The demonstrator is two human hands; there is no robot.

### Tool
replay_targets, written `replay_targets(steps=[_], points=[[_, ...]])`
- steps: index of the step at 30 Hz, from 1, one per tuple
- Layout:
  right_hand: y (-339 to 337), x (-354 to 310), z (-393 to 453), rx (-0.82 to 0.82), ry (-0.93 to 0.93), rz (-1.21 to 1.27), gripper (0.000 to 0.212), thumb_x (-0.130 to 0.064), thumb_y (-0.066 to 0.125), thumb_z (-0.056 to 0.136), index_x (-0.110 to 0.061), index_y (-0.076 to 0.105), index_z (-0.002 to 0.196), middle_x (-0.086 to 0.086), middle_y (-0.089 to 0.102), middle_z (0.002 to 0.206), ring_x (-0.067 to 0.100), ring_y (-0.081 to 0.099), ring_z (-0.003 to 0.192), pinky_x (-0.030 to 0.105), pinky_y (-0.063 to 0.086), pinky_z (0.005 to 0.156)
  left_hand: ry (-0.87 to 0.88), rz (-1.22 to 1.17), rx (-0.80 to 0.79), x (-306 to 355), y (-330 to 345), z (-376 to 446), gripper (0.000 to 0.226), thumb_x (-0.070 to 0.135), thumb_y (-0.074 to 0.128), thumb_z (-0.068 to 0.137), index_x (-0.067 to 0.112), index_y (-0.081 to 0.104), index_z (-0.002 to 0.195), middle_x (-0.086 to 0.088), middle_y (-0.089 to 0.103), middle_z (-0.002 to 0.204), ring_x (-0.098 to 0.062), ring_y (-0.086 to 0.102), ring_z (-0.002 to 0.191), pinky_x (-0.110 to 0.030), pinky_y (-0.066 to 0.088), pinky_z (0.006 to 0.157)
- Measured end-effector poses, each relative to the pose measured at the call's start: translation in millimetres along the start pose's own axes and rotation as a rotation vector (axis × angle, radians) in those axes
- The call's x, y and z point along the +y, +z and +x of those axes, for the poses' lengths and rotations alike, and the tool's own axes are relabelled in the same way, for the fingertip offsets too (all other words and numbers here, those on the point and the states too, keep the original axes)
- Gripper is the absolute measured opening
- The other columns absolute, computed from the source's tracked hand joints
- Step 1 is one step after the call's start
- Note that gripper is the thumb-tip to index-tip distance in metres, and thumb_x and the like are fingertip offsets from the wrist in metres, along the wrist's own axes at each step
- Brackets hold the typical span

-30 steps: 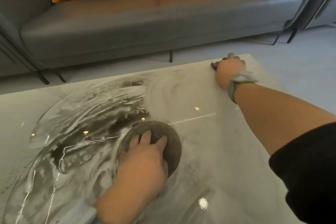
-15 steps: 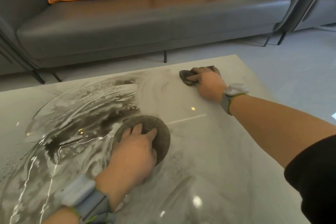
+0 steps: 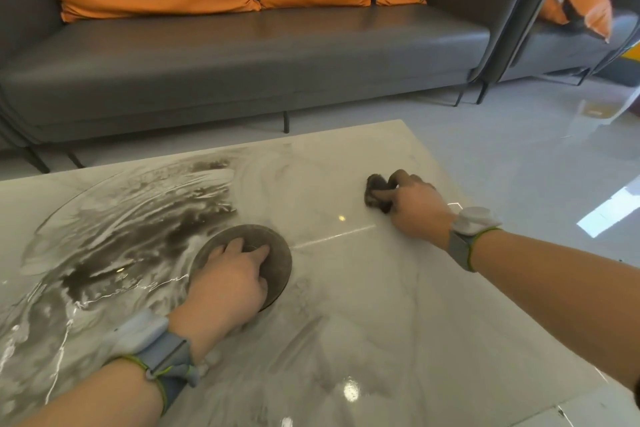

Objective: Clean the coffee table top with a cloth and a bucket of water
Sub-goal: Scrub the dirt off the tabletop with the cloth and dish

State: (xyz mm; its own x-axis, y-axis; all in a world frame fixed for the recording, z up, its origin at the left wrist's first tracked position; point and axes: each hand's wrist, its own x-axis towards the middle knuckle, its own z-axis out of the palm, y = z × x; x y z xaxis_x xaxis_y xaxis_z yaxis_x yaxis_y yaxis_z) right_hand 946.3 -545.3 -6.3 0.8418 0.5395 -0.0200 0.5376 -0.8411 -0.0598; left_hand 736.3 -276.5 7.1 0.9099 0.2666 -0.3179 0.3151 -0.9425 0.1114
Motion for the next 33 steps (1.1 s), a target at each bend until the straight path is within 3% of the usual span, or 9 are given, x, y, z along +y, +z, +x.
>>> replay_targets(steps=[3, 6, 10, 13, 18, 21, 25, 28, 33], points=[[3, -14, -14, 0.032, -0.143, -0.018, 0.052, -0.015, 0.05, 0.088, -0.044, 0.059, 0.13, 0.006, 0.047, 0.117, 0.031, 0.052, 0.101, 0.03, 0.037, 0.07, 0.012, 0.007, 0.006, 3, -1, 2, 0.063, 0.037, 0.042, 0.087, 0.039, 0.035, 0.15, -0.01, 0.032, 0.154, -0.033, 0.034, 0.137, -0.043, 0.04, 0.11], [0, -12, -3, 0.068, -0.228, -0.037, 0.047, -0.013, 0.056, 0.086, -0.037, 0.064, 0.126, 0.008, 0.051, 0.114, 0.034, 0.054, 0.097, 0.034, 0.043, 0.067, 0.012, 0.006, 0.005, 5, 2, 3, 0.064, 0.039, 0.04, 0.085, 0.039, 0.034, 0.149, -0.01, 0.031, 0.154, -0.034, 0.033, 0.138, -0.047, 0.041, 0.108], [-12, 35, 41, 0.198, 0.208, -0.002, 0.035, -0.022, 0.054, 0.093, -0.037, 0.063, 0.123, 0.011, 0.044, 0.117, 0.039, 0.048, 0.108, 0.047, 0.049, 0.09, 0.033, 0.027, 0.046, 7, 5, 1, 0.061, 0.036, 0.041, 0.088, 0.038, 0.035, 0.148, -0.009, 0.036, 0.149, -0.032, 0.035, 0.135, -0.044, 0.042, 0.107], [-5, 57, 64, 0.094, 0.63, 0.016, 0.034, -0.023, 0.051, 0.094, -0.023, 0.06, 0.127, 0.013, 0.037, 0.124, 0.039, 0.046, 0.112, 0.048, 0.048, 0.096, 0.024, 0.032, 0.053, 7, 6, 0, 0.062, 0.039, 0.037, 0.089, 0.039, 0.03, 0.15, -0.006, 0.032, 0.153, -0.029, 0.032, 0.138, -0.042, 0.04, 0.109], [7, 34, 96, 0.073, 0.824, 0.082, 0.039, -0.024, 0.048, 0.095, -0.008, 0.057, 0.13, 0.013, 0.033, 0.13, 0.035, 0.045, 0.116, 0.049, 0.046, 0.098, 0.032, 0.087, 0.082, 5, 6, -1, 0.061, 0.044, 0.038, 0.091, 0.043, 0.025, 0.15, 0.001, 0.031, 0.152, -0.025, 0.031, 0.136, -0.043, 0.043, 0.104], [6, 0, 110, 0.022, 0.724, 0.158, 0.047, -0.035, 0.051, 0.093, -0.025, 0.053, 0.138, 0.009, 0.034, 0.132, 0.036, 0.044, 0.122, 0.054, 0.041, 0.105, 0.036, 0.111, 0.09, 6, 5, -4, 0.06, 0.045, 0.035, 0.092, 0.043, 0.022, 0.15, 0.002, 0.028, 0.155, -0.024, 0.029, 0.138, -0.042, 0.044, 0.103], [10, -71, 106, -0.018, 0.265, 0.202, 0.047, -0.025, 0.047, 0.092, -0.055, 0.054, 0.128, 0.003, 0.039, 0.131, 0.034, 0.04, 0.125, 0.049, 0.033, 0.11, 0.062, 0.112, 0.074, 2, 6, -4, 0.063, 0.045, 0.031, 0.088, 0.043, 0.023, 0.15, 0.0, 0.03, 0.154, -0.026, 0.032, 0.135, -0.043, 0.044, 0.103], [11, -105, 90, -0.04, 0.017, 0.16, 0.052, -0.02, 0.048, 0.09, -0.056, 0.054, 0.127, -0.001, 0.041, 0.135, 0.029, 0.038, 0.124, 0.046, 0.033, 0.105, 0.084, 0.105, 0.069, -3, 7, -4, 0.065, 0.044, 0.031, 0.082, 0.043, 0.03, 0.147, -0.002, 0.036, 0.148, -0.027, 0.035, 0.131, -0.045, 0.046, 0.101], [15, -122, 38, -0.033, -0.116, 0.103, 0.057, -0.016, 0.048, 0.09, -0.05, 0.052, 0.134, -0.001, 0.04, 0.139, 0.029, 0.04, 0.123, 0.044, 0.036, 0.103, 0.116, 0.077, 0.06, -11, 8, -2, 0.063, 0.039, 0.042, 0.084, 0.041, 0.036, 0.146, -0.003, 0.039, 0.147, -0.029, 0.037, 0.13, -0.042, 0.045, 0.104]])
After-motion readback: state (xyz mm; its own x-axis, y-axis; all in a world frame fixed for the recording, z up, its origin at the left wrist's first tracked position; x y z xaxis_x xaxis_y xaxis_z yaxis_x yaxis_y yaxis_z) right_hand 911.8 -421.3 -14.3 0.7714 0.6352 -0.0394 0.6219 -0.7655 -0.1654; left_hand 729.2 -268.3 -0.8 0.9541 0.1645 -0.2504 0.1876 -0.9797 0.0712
